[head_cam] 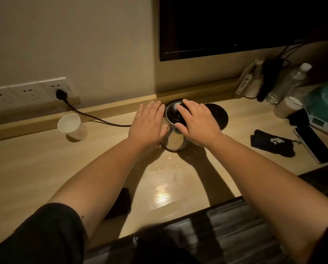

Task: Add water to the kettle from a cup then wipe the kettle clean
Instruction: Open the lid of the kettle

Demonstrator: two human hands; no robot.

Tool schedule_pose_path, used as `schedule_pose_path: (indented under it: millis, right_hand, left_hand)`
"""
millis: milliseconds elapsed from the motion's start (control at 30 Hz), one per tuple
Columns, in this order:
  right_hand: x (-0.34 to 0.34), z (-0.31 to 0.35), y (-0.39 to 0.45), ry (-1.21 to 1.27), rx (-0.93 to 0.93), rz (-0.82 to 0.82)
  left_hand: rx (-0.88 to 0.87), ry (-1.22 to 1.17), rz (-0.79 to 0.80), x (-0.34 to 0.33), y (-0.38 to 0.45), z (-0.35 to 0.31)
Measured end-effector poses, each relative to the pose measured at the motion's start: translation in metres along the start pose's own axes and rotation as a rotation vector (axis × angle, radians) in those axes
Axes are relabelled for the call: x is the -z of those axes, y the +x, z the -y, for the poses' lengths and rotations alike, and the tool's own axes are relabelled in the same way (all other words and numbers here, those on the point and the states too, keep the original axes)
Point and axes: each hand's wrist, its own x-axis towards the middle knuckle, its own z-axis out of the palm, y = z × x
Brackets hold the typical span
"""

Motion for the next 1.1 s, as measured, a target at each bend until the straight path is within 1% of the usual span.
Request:
schedule_pose_path:
  millis: [167,267,600,733,900,1100]
  right_hand:
    - [-0.006,-0.004,0.005,0.037,-0.009,-0.009]
    - [-0.006,-0.002,0.008,0.061,-0.021,-0.014]
    - [-0.007,-0.001,0.01,0.102,-0.021,-0.049]
    - [-0.004,-0.007,0.006,0.181,-0.019,-0.072]
    - [0.002,-0.012,-0.002,0.382,-0.118,-0.133]
    - [-0.001,-0.009,-0.021,0.637,-0.324,-0.276]
  left_hand:
    - [-0.113,-0.198,0.032,-0.003,0.011,0.012]
    - [-0.108,-0.324,0.034,-0.004,0.015,0.016]
    - [-0.088,-0.337,-0.034,-0.016,0.013,0.014]
    - [-0.098,-0.328,-0.073,-0.018,0.007,0.01]
    - [-0.071,-0.352,-0.082,-0.02,0.003,0.005]
    - [-0.064,-0.3,-0.086,-0.02,0.0,0.004]
